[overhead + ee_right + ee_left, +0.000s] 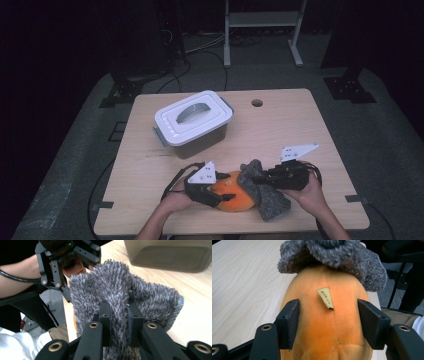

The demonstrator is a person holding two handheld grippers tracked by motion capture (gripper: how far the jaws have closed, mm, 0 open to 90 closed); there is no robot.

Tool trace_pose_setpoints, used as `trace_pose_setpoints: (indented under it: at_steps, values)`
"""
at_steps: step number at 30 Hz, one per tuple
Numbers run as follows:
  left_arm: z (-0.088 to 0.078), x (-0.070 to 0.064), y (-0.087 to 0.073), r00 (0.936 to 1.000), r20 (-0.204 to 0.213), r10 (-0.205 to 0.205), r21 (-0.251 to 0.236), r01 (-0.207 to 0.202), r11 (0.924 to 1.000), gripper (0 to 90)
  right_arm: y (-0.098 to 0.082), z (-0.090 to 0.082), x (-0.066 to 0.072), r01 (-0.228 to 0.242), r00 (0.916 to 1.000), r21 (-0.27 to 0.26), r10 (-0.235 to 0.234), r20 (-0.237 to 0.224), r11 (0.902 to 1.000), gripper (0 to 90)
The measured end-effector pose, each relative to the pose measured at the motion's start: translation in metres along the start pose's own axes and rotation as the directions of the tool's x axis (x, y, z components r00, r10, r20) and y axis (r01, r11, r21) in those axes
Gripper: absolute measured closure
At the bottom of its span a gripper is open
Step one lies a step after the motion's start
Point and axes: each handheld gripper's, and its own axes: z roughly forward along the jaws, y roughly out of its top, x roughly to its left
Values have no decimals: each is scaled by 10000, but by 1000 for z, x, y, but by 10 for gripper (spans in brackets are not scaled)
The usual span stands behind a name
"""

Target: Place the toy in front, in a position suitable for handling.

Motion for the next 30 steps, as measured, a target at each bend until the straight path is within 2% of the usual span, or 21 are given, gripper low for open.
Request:
trace_pose_setpoints:
  at_steps: [3,11,16,19,21,28,30]
  values:
    - [-2,2,-2,10000,60,-59,-43,59,10000,376,-4,2,-5,-225,9996,-17,225,-173,9997,771]
    - [-6,8,-8,9991,174,-394,-209,398,9990,373,-16,-1,-18,-667,9978,261,668,-30,9974,771]
    - [-7,9,-10,9989,186,-428,-244,433,9988,370,-9,-4,-11,-375,9993,-69,375,-31,9993,771]
    - [-8,10,-10,9989,171,-433,-223,436,9988,368,-10,0,-11,-307,9995,273,306,35,9992,771]
    - [-9,11,-11,9987,201,-459,-231,464,9987,367,-14,2,-15,-519,9985,328,524,-138,9981,770]
    - [-13,15,-15,9969,242,-743,-285,749,9968,364,-25,3,-25,-912,9958,819,911,42,9925,770]
    - [-13,15,-14,9969,225,-752,-281,759,9967,363,-26,1,-25,-896,9960,898,887,142,9919,769]
